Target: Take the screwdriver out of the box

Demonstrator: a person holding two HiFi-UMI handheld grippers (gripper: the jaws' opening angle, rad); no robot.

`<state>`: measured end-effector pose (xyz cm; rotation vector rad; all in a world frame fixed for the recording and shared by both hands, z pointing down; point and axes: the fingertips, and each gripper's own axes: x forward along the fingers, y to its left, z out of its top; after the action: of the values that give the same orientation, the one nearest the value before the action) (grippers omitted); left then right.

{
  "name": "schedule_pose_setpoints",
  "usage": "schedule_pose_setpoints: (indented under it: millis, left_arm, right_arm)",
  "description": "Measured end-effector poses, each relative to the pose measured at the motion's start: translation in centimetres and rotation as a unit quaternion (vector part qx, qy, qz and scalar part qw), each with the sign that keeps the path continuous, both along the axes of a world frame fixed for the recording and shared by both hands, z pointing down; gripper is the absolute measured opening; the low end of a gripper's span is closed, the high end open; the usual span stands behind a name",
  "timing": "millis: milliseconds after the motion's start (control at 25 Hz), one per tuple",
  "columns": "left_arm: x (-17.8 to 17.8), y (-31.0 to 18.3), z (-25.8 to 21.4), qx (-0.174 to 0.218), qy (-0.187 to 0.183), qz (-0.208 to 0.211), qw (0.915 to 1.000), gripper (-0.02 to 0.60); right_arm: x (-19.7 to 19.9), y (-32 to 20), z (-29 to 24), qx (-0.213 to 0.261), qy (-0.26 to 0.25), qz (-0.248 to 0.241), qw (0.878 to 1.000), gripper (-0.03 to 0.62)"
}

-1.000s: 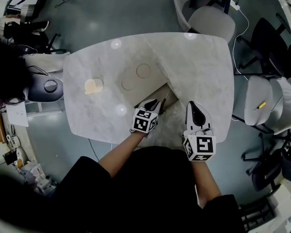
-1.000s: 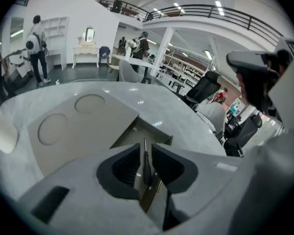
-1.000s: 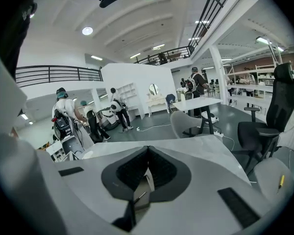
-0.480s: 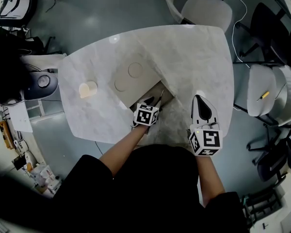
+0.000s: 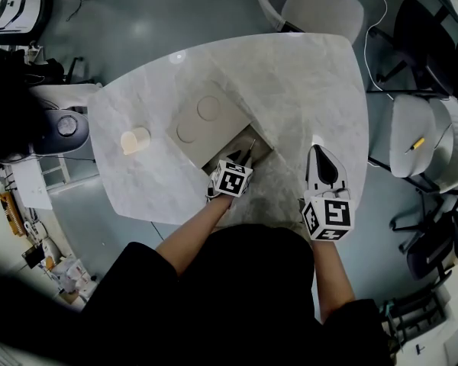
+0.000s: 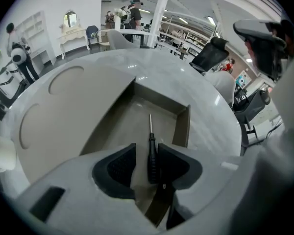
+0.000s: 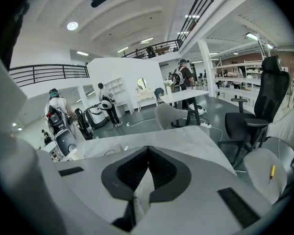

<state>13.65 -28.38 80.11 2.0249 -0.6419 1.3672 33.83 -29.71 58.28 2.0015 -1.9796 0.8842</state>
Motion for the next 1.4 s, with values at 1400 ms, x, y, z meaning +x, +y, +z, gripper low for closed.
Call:
schedule_pose_setpoints:
  millis: [1400]
  left_arm:
    - [-2.9,-0.3,-4.3,0.076,0.025,0.047,0.9957,0.069]
  right_arm:
    - [-7.7,2.7,-5.1,0.056,0.012,-0.077,0.995,0.003]
